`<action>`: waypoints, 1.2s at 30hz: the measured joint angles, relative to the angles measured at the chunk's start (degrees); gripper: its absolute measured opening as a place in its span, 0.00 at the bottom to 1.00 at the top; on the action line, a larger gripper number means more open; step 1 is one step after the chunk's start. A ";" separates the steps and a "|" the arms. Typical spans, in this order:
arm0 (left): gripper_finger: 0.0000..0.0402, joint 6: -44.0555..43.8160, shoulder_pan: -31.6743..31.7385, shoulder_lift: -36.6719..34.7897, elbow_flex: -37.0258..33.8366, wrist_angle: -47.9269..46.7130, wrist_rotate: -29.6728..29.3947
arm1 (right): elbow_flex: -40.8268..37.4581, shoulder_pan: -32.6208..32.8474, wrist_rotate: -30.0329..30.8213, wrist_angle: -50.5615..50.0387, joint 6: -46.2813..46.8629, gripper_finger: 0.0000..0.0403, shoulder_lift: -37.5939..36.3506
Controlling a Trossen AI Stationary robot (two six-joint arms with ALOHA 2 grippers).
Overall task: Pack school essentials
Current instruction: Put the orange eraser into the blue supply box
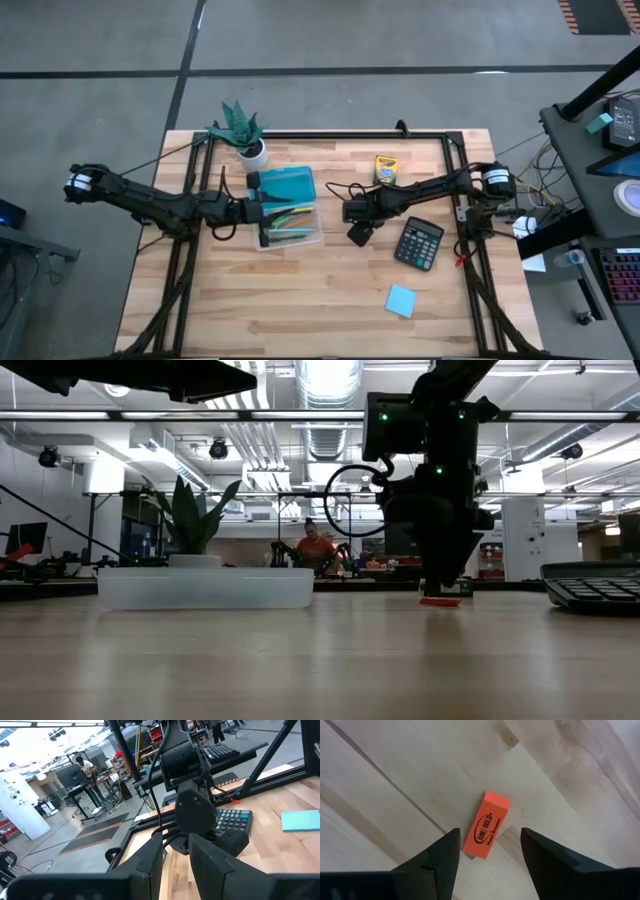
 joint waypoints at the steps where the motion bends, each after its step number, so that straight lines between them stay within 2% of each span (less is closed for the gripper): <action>1: 0.19 0.00 0.00 0.00 0.00 0.00 -0.02 | -0.13 -0.03 0.01 0.23 0.00 0.50 0.00; 9: 0.19 0.00 0.00 0.00 0.00 -0.02 0.00 | -1.55 -0.03 0.04 2.96 0.11 0.49 -0.02; 18: 0.19 0.02 0.00 0.00 0.00 0.00 0.00 | -5.41 -0.11 0.02 7.45 1.57 0.42 -0.11; 23: 0.19 0.02 0.01 0.00 0.00 -0.01 0.00 | -6.20 -0.09 -0.09 9.23 1.57 0.33 -0.20; 31: 0.19 0.04 0.02 0.00 0.00 0.03 0.00 | -6.73 -0.09 -0.07 10.09 1.57 0.10 -0.31; 36: 0.19 0.02 0.02 0.00 0.00 0.03 0.00 | -6.47 -0.09 -0.02 9.84 0.55 0.06 -0.31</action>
